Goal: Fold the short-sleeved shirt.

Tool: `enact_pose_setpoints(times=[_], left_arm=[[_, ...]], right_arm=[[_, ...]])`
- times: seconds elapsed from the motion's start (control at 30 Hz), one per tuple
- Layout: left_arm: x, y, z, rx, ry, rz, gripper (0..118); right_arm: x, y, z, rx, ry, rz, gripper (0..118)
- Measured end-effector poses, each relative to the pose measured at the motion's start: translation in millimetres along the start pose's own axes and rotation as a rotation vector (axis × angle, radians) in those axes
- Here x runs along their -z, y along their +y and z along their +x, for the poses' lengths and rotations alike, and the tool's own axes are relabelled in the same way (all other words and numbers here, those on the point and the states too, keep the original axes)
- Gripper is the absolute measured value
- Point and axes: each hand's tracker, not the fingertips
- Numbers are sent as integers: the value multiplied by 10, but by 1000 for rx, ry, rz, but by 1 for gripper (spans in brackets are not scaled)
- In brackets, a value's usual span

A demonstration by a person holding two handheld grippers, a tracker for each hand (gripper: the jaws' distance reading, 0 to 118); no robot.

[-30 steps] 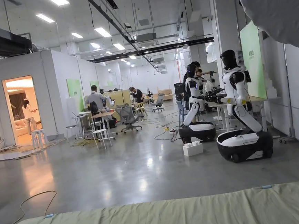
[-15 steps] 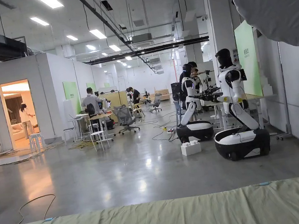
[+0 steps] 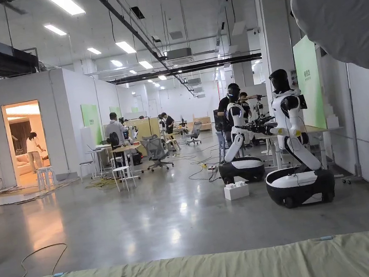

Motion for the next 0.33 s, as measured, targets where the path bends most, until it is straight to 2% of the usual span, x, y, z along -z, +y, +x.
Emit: enact_pose_setpoints(times=[0.13, 0.23, 0.27, 0.33], left_arm=[[4, 24, 24, 2, -5, 3, 118], [9, 28, 25, 10, -9, 12, 118], [5, 41, 26, 8, -11, 13, 118], [-17, 72, 27, 3, -11, 15, 118]], right_arm=[[23, -40, -12, -92, 95, 14, 118], [135, -145, 47, -185, 218, 21, 118], [178, -202, 100, -188, 255, 12, 118], [180, -243, 121, -180, 235, 25, 118]])
